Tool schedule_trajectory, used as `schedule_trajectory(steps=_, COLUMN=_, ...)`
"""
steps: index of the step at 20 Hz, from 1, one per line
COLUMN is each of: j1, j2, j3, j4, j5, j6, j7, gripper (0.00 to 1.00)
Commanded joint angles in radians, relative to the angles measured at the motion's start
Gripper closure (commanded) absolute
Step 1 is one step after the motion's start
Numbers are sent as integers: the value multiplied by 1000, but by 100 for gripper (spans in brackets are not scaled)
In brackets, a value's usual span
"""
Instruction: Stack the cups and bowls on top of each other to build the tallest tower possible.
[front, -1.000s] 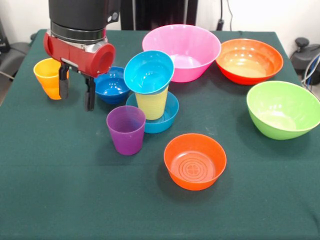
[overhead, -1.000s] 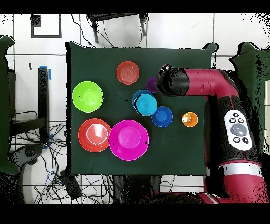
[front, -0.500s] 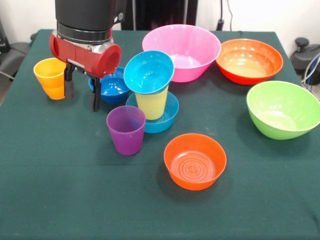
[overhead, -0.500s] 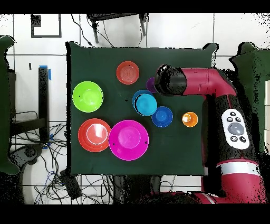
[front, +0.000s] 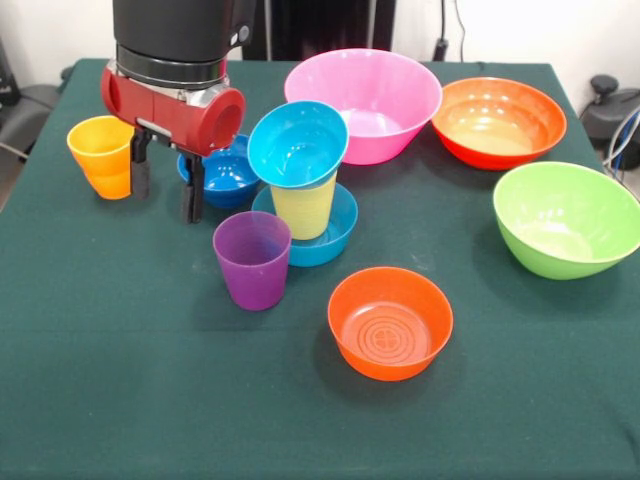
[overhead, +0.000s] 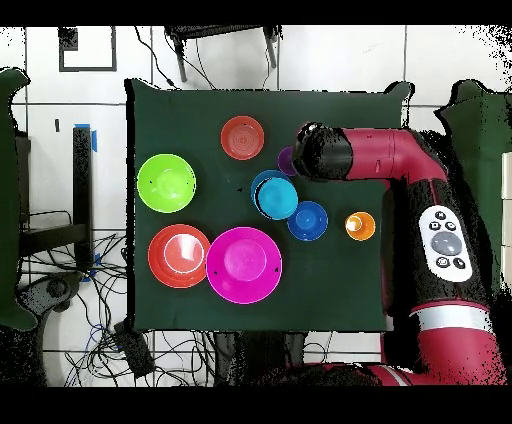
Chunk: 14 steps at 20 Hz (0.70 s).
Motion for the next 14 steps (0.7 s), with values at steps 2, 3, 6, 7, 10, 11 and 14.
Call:
schedule_trajectory(steps=2, j1=43, j2=71, j3=24, j4=-1, j5=-15, j6=53, j7=-101, gripper=0)
schedule_trajectory(steps=3, j1=42, j2=74, j3=25, j4=4, j5=-13, j6=46, j7=-97, gripper=0)
schedule_trajectory(steps=6, j1=34, j2=83, j3=37, j4=20, j5=11, j6=53, j7=-89, gripper=0)
schedule_trajectory(steps=7, j1=29, j2=87, j3=46, j4=25, j5=29, j6=76, j7=-93, gripper=0)
schedule_trajectory(steps=10, j1=36, j2=86, j3=46, j4=38, j5=45, j6=76, j7=-74, gripper=0)
schedule_trajectory(steps=11, j1=40, j2=84, j3=43, j4=43, j5=48, j6=74, j7=-67, gripper=0)
schedule_trajectory(steps=14, j1=49, j2=80, j3=39, j4=52, j5=62, j6=73, j7=-56, gripper=0)
